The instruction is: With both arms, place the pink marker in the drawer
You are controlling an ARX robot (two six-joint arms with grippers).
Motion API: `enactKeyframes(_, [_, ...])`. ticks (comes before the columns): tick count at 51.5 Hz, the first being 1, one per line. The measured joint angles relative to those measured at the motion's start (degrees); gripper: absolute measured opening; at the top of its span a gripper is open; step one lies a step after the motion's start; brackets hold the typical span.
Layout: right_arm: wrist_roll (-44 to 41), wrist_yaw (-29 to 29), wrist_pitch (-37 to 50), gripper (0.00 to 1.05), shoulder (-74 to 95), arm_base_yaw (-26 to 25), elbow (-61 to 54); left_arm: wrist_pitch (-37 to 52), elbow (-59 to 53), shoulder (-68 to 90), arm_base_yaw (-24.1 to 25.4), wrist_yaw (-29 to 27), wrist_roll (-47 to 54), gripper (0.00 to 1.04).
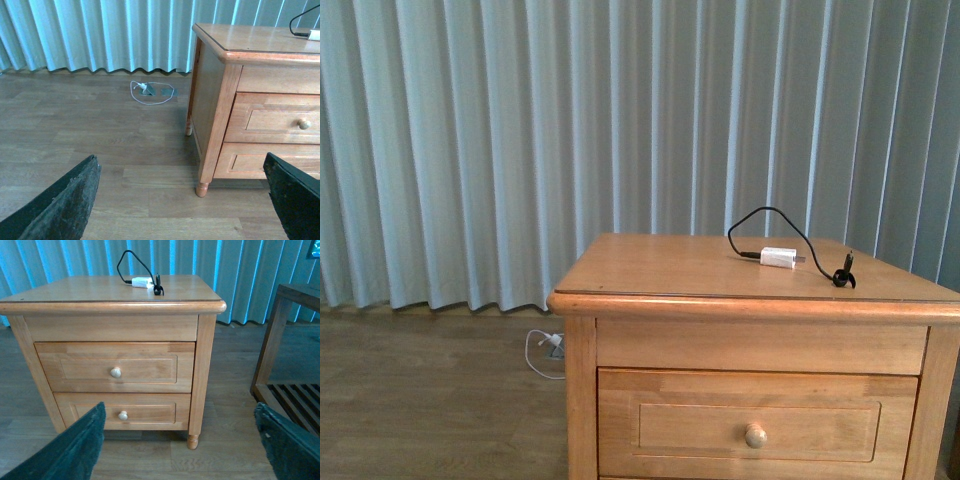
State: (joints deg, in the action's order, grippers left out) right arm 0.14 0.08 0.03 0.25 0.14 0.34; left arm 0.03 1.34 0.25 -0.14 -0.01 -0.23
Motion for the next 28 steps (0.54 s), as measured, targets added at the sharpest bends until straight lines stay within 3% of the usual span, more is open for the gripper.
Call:
enactKeyframes(2, [0.04,0.00,0.00,0.98,0.00,0.00,0.00,0.00,0.00,0.00,0.00,0.00,0.00,0.99])
enactKeyframes(28, [0.02,0.00,0.00,0.96,0.00,0.00,0.00,0.00,0.00,0.00,0.00,0.00,0.00,0.99])
